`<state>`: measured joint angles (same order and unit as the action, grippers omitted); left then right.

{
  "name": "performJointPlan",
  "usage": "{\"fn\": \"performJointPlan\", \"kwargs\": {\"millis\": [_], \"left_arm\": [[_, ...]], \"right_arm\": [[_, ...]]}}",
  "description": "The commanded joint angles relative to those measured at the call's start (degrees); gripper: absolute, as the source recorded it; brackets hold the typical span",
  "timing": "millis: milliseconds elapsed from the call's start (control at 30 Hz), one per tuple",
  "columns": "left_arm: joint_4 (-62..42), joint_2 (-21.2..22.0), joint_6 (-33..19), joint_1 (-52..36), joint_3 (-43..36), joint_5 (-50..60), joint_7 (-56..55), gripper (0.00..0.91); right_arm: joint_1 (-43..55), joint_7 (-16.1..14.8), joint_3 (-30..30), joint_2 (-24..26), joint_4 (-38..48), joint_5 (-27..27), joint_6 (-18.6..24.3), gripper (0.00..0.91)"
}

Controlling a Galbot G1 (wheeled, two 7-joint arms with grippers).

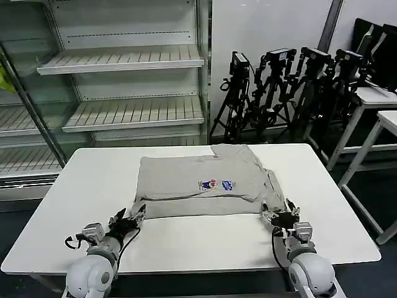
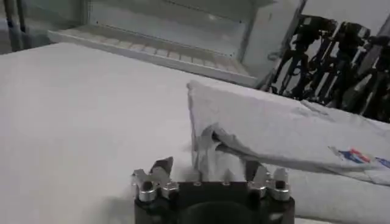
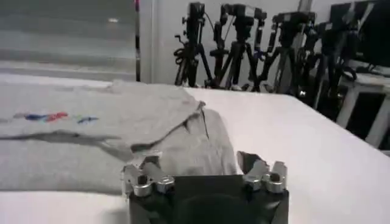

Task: Fold and organize the clothes.

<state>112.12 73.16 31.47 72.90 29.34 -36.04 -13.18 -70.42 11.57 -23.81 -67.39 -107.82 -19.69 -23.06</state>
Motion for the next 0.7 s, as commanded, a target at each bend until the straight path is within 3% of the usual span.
{"fn": "performJointPlan", "kwargs": {"millis": [33, 433, 700], "left_arm": [[-0.7, 0.1, -0.29, 0.56, 0.1, -0.19, 0.04, 0.01], [1.31, 0.22, -0.1, 1.65, 0.15, -2.08, 0.63, 0.01], [8.1, 1.39, 0.0, 7.26, 0.76, -2.05, 0.43, 0.01]], "right_arm": [[-0.69, 0.04, -0.38, -0.08, 1.19, -0.18, -0.34, 0.0], [-1.67, -0.09, -0.11, 0.46, -0.97, -0.21, -0.14, 0.0], [-4.43, 0.41, -1.14, 0.73, -5.3, 0.07, -0.27, 0.0]]}}
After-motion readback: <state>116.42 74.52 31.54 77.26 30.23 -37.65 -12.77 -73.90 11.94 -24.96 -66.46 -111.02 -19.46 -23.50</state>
